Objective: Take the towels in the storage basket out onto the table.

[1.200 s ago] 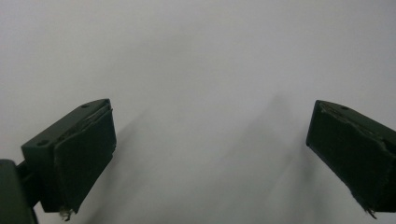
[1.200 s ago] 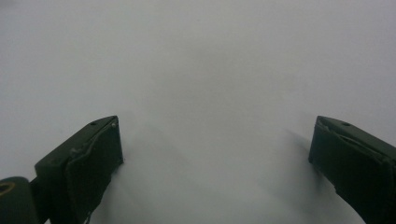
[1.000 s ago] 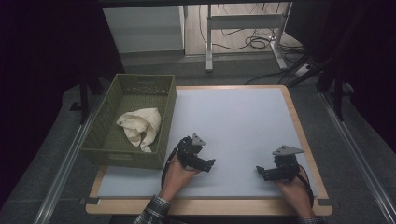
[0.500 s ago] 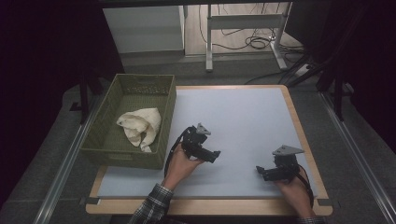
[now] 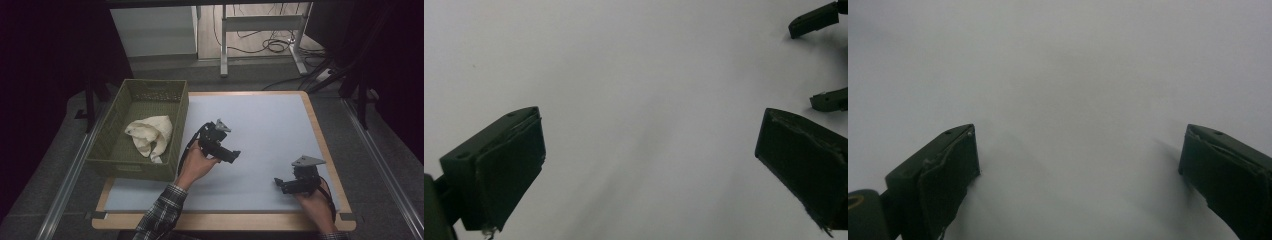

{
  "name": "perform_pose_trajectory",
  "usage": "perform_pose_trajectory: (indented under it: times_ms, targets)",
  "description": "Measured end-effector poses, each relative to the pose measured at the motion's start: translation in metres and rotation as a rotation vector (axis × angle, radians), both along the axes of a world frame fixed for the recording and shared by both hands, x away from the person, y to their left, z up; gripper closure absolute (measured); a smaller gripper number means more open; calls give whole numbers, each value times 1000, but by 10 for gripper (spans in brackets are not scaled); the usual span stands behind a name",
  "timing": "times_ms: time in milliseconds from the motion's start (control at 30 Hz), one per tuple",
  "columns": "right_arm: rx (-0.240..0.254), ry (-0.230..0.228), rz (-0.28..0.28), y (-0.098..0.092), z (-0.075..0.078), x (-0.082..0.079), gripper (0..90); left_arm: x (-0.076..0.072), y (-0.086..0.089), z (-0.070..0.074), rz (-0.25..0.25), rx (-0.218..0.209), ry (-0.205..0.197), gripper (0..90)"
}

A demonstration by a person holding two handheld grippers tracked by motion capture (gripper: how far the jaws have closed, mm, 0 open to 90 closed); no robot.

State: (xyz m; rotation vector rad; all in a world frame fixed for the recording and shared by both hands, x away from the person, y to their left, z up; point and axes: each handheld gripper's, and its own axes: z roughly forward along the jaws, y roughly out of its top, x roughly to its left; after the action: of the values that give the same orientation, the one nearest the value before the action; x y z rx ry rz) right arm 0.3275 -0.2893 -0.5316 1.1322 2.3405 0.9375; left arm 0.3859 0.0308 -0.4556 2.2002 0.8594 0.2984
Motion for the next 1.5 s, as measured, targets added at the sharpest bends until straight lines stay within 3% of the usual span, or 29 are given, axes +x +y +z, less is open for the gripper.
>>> perform_pose_trajectory:
  times_ms: [367, 633, 1200, 1500]
  targets:
    - [2, -2, 0, 0, 0, 0, 27, 16, 13, 31, 14, 74, -24, 0]
    - [2, -2, 0, 0, 0, 0, 27, 31, 39, 48, 73, 80, -27, 1]
    - [2, -2, 0, 0, 0, 0, 27, 48, 93, 62, 209, 84, -47, 3]
    - [2, -1, 0, 0, 0, 0, 27, 52, 130, 67, 280, 84, -40, 4]
